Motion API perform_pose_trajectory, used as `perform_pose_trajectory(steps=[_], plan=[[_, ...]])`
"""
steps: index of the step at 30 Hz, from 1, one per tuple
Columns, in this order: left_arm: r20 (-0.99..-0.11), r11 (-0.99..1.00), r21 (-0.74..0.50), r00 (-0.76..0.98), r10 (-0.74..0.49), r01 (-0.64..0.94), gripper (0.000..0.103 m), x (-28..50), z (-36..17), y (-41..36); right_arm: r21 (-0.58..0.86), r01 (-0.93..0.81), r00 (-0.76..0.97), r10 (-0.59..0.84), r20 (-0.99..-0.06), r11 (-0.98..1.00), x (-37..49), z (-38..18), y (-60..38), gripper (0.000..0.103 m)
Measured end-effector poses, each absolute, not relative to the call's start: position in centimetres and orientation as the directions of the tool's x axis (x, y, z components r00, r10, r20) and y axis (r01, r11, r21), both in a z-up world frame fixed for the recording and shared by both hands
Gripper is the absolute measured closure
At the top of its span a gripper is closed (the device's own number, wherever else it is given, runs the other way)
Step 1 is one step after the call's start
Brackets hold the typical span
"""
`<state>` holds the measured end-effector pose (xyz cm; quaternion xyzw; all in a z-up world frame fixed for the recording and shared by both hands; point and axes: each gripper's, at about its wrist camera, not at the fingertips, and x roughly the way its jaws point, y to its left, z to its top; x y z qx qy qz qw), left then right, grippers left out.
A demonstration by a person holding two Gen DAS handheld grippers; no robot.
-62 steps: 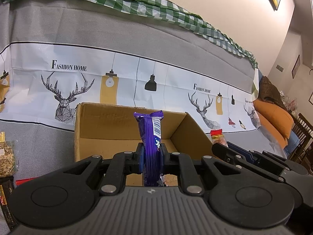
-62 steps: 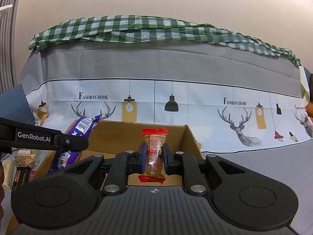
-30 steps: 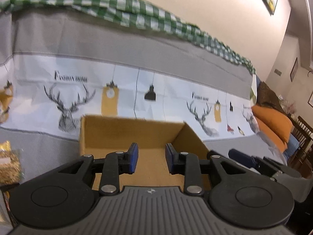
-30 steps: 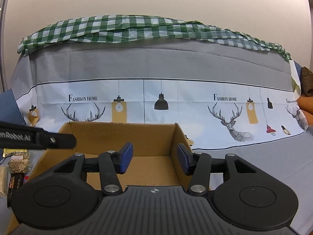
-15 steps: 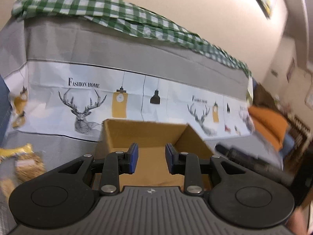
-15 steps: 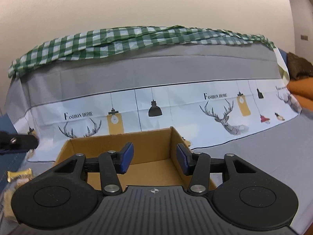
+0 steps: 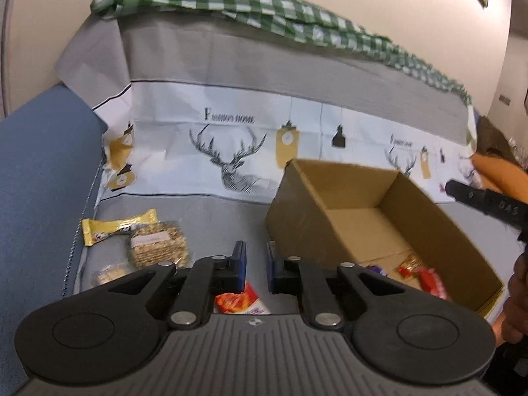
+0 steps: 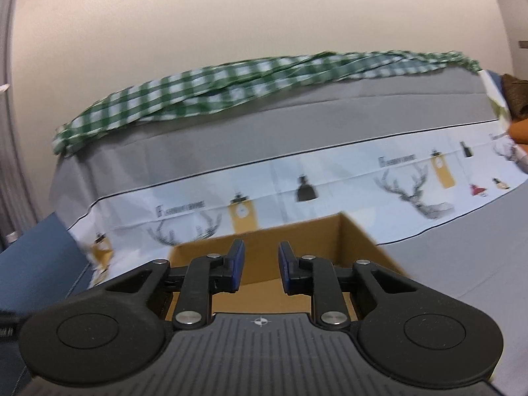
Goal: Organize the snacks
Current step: 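Move both grippers down to the snacks beside the box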
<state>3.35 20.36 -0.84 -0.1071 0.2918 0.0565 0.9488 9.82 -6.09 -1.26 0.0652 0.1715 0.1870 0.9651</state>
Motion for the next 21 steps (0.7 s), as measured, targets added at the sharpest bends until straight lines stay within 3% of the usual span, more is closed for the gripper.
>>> perform_pose_trajectory(steps=[8,21], plan=[[-0.639,0.966,-0.165,0.768,0.048,-0.198,0.09,4.2,-2.2,21.6,0.103,-0.469,0.832,0.478,-0.283,0.877,7.1,-1.1,-1.1,0.079],[-0.674,0.92,-0.189,0.727,0.133,-0.344,0.088,4.0,-2.7,25.1,0.001,-0.543,0.803,0.519,-0.291,0.84,4.2,-2.1,4.5,0.079]])
